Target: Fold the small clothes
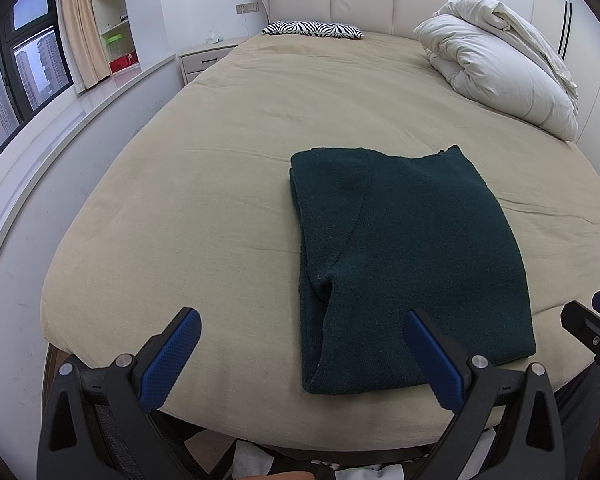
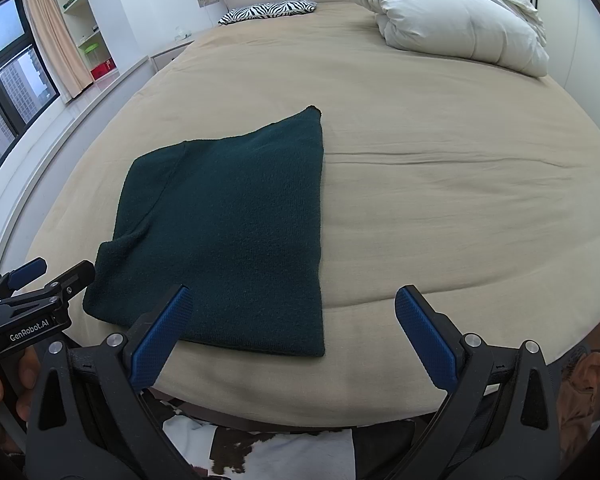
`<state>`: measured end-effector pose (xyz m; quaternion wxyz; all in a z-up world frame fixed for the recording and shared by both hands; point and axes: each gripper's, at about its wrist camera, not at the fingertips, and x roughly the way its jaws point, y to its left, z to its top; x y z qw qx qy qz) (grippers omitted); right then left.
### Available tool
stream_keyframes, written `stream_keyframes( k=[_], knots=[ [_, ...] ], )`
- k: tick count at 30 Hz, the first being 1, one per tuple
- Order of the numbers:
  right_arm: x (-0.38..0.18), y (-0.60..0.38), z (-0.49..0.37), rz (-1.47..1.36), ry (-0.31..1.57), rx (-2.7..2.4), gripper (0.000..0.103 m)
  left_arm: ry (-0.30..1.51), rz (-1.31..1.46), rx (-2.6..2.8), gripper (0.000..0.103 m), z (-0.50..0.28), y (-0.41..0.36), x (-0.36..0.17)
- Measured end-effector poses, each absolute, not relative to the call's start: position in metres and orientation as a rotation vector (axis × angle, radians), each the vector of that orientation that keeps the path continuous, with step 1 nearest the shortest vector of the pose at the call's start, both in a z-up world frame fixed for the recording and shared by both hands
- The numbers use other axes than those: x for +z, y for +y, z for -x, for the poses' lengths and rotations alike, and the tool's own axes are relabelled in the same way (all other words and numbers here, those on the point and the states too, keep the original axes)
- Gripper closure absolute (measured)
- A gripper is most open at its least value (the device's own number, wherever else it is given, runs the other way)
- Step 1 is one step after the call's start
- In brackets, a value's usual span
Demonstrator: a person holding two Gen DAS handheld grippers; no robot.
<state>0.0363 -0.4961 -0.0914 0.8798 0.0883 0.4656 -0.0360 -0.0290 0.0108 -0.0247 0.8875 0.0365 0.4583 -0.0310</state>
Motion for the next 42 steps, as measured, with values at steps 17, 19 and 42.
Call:
stream_keyframes(
  k=[17, 19, 42],
  knots=[
    [-0.0923, -0.4955, -0.0357, -0.185, 0.971, -0.075, 0.0, 0.955, -0.077, -0.069, 0.0, 0.0302, 0.011, -0.0262],
    [-0.0933, -0.4939, -0.0346, -0.185, 0.972, -0.074, 0.0, 0.956, -0.077, -0.069, 0.0, 0.0303, 0.0109, -0.0263],
    [-0.0966, -0.4973, -0.0339, -0.198, 0.994, -0.059, 0.0, 0.954, -0.083, -0.083, 0.0, 0.0291, 0.0142, -0.0274]
  ],
)
